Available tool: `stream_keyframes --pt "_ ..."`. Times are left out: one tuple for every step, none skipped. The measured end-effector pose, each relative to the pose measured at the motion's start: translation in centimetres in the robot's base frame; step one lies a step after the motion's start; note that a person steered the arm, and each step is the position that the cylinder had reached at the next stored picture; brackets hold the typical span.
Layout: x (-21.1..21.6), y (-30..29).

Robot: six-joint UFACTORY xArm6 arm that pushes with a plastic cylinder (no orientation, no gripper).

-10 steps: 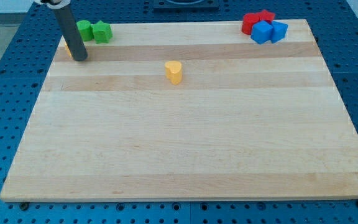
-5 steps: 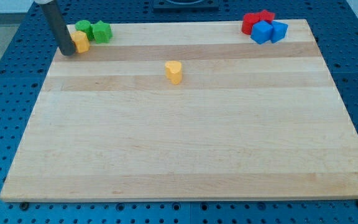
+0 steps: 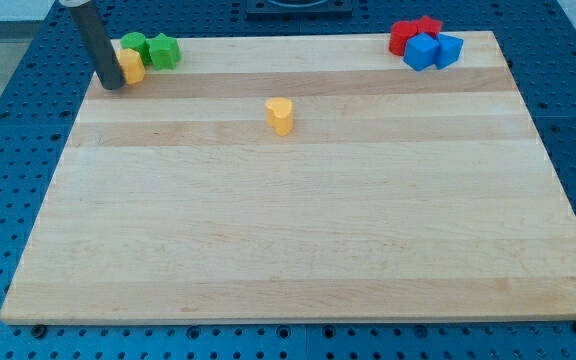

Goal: Place the yellow hexagon to the bottom of the green circle

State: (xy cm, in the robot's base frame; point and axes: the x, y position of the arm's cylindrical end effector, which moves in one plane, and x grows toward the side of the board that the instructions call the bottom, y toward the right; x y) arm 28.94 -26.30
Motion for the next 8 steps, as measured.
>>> stream_keyframes --pt "0.0 0.0" --pt "0.0 0.0" --pt "1.6 1.5" --pt "2.4 3.5" --pt "2.2 3.8" --pt "1.0 3.8" --pt "-0.5 3.8" --pt "-1.1 3.8"
